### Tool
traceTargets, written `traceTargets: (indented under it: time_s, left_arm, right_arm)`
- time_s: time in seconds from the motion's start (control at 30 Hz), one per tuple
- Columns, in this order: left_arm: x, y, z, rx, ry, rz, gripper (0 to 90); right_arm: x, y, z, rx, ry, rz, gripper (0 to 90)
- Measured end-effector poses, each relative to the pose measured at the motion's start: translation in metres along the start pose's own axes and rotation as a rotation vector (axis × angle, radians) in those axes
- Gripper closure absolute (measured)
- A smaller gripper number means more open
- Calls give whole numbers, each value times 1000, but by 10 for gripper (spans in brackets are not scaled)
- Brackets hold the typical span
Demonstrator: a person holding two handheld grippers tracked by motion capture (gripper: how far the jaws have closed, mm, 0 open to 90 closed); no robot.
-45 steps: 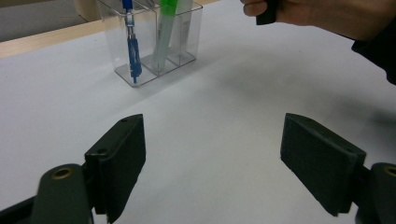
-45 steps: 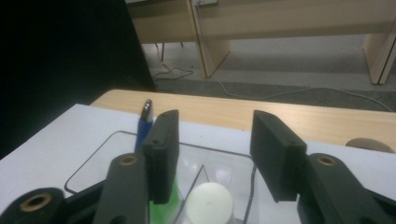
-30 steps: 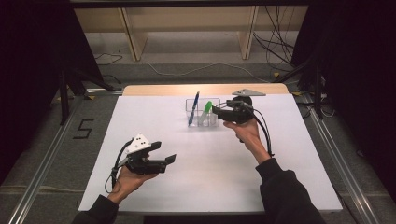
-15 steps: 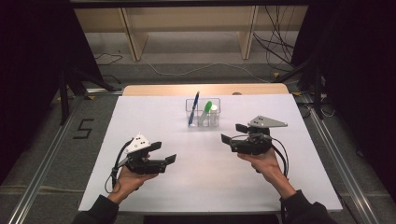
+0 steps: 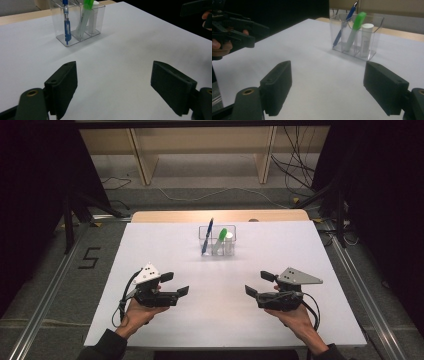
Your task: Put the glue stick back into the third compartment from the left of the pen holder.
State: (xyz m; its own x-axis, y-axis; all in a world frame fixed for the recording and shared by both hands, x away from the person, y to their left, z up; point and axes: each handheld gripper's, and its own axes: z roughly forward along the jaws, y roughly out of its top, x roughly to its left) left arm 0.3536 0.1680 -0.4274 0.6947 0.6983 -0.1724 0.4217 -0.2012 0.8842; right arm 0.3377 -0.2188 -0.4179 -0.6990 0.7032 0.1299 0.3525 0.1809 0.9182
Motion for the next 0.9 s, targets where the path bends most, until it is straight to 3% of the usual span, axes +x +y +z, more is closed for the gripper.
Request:
traceTargets:
  time_s: [0.23, 0.5, 0.57, 0.9]
  left_arm:
    - [-2, -1, -3, -9, -14, 6, 195]
    - [-12, -5, -6, -19, -23, 26, 188]
    - [-14, -6, -6, -10, -24, 47, 186]
    - [-11, -6, -6, -21, -16, 28, 185]
  right_arm:
    - [0, -16, -12, -9, -17, -30, 216]
    - [-4, -28, -22, -17, -41, -11, 215]
    - [-5, -28, -23, -22, -44, 2, 215]
    - [-5, -29, -22, -21, -41, -4, 215]
